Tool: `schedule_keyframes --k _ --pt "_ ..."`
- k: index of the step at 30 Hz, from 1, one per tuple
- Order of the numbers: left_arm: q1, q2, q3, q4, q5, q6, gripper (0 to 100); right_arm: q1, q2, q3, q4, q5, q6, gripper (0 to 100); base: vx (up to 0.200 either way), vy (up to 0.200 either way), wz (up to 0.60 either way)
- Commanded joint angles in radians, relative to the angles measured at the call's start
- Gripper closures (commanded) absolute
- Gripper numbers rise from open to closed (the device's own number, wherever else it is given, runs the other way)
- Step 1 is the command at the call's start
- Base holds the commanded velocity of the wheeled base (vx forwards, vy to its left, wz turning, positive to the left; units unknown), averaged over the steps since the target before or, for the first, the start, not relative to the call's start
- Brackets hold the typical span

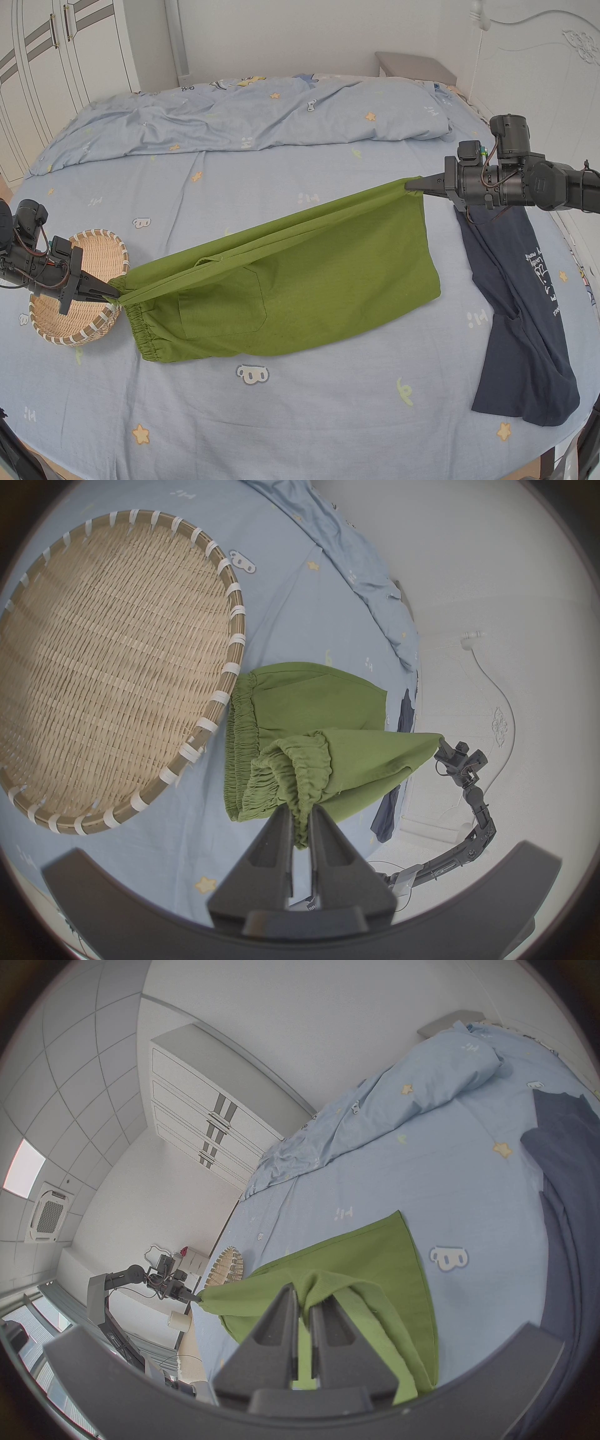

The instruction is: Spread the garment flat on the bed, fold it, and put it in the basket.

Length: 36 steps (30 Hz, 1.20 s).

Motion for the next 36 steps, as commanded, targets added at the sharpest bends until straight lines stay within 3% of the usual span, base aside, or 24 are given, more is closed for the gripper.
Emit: schedule_keyframes --k 1,18,19,21,22,31,36 --pt "0.022 -0.011 0.006 -0.021 0.0 -0.001 100 0.004 0.003 0.062 -0.1 -0.004 0.007 100 0.0 0.0 0.0" --pt "0.028 0.002 0.041 -0.107 0.0 -0.001 100 0.007 0.049 0.06 -0.197 -0.022 0.01 100 0.0 0.0 0.0" --pt "0.028 0.002 0.044 -0.111 0.0 -0.001 100 0.007 0.052 0.057 -0.197 -0.022 0.01 0 0.0 0.0 0.0" --pt "0.027 0.004 0.043 -0.113 0.0 -0.001 100 0.008 0.055 0.056 -0.197 -0.022 0.011 0 0.0 0.0 0.0" --pt "0.027 0.004 0.043 -0.113 0.0 -0.001 0 0.008 0.06 0.056 -0.197 -0.022 0.011 0 0.0 0.0 0.0" --pt "0.008 0.001 0.047 -0.143 -0.003 -0.004 0 0.027 0.056 0.073 -0.197 -0.028 0.01 0 0.0 0.0 0.0" --pt "-0.001 -0.008 0.049 -0.143 -0.005 -0.004 0 0.022 0.009 0.165 -0.203 -0.027 0.008 0 0.0 0.0 0.0"
